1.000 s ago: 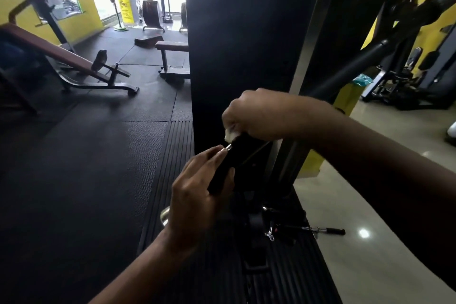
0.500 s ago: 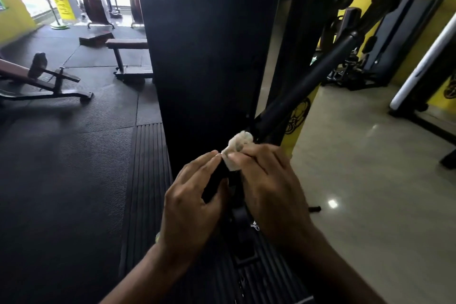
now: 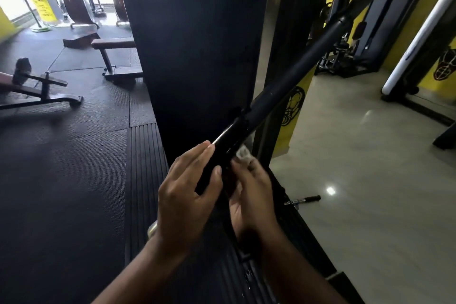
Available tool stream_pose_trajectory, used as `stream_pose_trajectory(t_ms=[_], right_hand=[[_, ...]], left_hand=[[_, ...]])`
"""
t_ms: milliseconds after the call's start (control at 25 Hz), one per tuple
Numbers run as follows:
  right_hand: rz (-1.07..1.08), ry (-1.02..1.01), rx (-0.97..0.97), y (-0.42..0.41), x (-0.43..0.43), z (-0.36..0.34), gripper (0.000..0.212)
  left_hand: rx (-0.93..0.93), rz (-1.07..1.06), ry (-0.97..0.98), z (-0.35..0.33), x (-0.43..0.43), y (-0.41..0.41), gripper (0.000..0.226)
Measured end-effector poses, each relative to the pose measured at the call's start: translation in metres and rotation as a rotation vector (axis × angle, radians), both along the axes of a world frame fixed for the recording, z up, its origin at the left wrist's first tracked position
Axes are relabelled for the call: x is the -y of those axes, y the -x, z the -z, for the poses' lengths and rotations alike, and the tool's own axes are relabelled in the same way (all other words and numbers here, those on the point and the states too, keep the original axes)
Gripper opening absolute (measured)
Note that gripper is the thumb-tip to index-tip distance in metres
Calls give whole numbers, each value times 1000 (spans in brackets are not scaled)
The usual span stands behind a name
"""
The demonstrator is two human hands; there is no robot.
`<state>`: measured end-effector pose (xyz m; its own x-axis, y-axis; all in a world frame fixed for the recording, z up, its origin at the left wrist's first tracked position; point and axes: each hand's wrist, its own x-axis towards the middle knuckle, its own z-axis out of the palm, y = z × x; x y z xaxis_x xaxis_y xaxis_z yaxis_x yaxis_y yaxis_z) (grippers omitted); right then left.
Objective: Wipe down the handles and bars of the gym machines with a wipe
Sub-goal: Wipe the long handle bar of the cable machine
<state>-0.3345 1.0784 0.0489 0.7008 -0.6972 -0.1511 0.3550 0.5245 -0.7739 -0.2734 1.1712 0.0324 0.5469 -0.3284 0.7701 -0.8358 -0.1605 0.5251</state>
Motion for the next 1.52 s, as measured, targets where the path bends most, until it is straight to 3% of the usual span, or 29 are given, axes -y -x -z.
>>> stream_pose_trajectory(t_ms=[200, 280, 440, 520, 640, 760, 840, 960, 1080, 1200, 1240, 1360, 1520], right_hand=[[110, -220, 197, -15, 14, -9, 23], [84, -172, 182, -16, 8, -6, 26], [266, -75, 256, -17, 17, -4, 10], [318, 133, 129, -19, 15, 4, 5], [438, 527, -47, -20, 6, 11, 16], [512, 832, 7, -22, 18, 11, 5], [557, 1099, -6, -23, 32, 12, 14], [698, 1261, -64, -27, 51, 4, 5], [687, 1664, -27, -23, 73, 0, 13], [763, 1656, -112, -23, 90, -9, 9], [750, 1692, -128, -23, 87, -10, 9], [538, 2058, -118, -20, 87, -21, 15], [280, 2084, -379, -20, 98, -66, 20]], left_hand=[[-19, 6, 0, 0, 1, -3, 33], [-16, 12, 1, 1, -1, -2, 33], [-45, 16, -28, 0, 0, -3, 33], [-42, -1, -20, -2, -2, -4, 33], [-11, 7, -33, -6, -2, -8, 35], [9, 15, -48, -9, -2, -8, 37], [24, 17, -45, -11, 0, -10, 36], [19, 1, -47, -12, 2, -11, 35], [4, -17, -38, -18, 5, -12, 32], [-6, -31, -55, -18, 8, -16, 32], [-8, -30, -52, -18, 9, -16, 32], [-4, -31, -60, -18, 12, -16, 34], [2, -44, -67, -18, 16, -19, 34]])
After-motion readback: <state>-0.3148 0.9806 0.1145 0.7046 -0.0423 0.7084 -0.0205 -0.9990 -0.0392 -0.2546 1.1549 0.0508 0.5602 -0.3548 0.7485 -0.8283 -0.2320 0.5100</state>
